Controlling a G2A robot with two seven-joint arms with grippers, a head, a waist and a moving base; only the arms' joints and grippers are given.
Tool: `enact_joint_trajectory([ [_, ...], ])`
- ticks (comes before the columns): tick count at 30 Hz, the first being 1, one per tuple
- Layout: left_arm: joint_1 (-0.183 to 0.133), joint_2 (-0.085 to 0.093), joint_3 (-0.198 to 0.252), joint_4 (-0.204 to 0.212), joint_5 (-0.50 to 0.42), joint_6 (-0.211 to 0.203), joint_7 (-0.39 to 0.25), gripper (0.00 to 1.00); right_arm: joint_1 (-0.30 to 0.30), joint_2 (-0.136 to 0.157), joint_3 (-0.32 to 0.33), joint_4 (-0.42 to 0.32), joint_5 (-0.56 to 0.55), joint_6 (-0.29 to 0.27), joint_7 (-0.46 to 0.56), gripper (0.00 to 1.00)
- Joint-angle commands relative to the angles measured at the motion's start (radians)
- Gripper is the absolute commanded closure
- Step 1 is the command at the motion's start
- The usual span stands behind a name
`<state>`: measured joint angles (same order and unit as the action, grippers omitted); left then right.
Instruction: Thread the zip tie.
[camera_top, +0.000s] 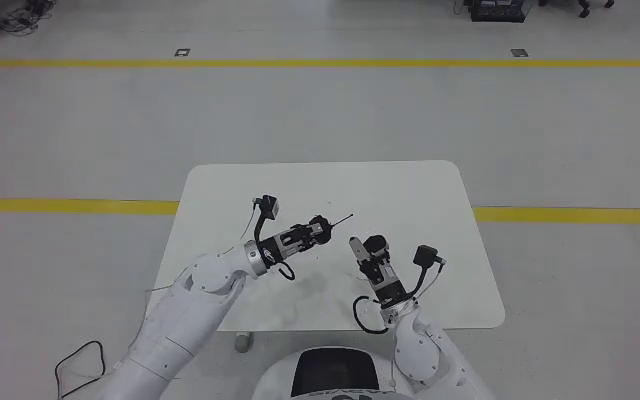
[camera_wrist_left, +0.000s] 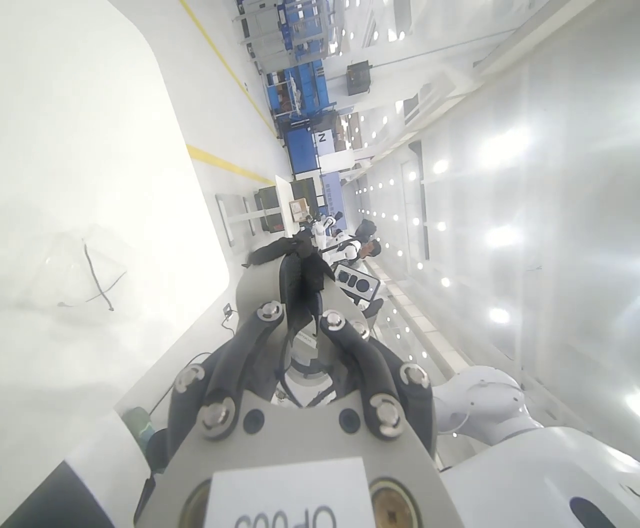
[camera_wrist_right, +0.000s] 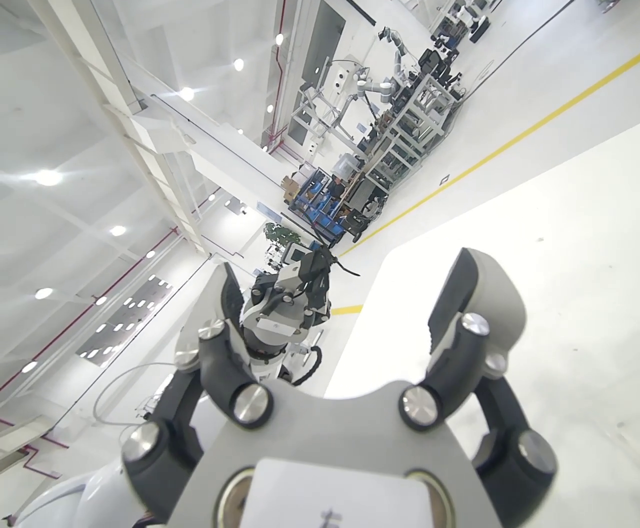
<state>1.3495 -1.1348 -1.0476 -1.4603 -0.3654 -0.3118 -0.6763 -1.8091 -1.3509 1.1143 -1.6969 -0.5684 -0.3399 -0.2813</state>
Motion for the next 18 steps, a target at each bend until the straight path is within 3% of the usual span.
enact_joint_trajectory([
  [1, 0.000, 0.000, 0.000, 0.000, 0.000, 0.000, 0.000, 1.00, 0.000, 0.000, 0.000, 0.000, 0.000, 0.000, 0.000, 0.00],
  [3, -0.001, -0.001, 0.000, -0.003, -0.007, 0.005, 0.008, 1.00, 0.000, 0.000, 0.000, 0.000, 0.000, 0.000, 0.000, 0.00],
  [6, -0.009, -0.001, -0.012, -0.015, -0.092, 0.018, -0.014, 1.00, 0.003, 0.007, 0.015, -0.038, 0.102, 0.000, 0.077, 0.00],
  [12, -0.003, 0.007, -0.054, 0.016, -0.229, 0.042, -0.110, 1.00, -0.015, 0.046, 0.088, -0.109, 0.297, 0.000, 0.322, 0.00],
  [18, 0.006, 0.010, -0.068, 0.024, -0.322, 0.060, -0.177, 1.00, 0.014, 0.079, 0.152, -0.105, 0.498, 0.000, 0.586, 0.00],
])
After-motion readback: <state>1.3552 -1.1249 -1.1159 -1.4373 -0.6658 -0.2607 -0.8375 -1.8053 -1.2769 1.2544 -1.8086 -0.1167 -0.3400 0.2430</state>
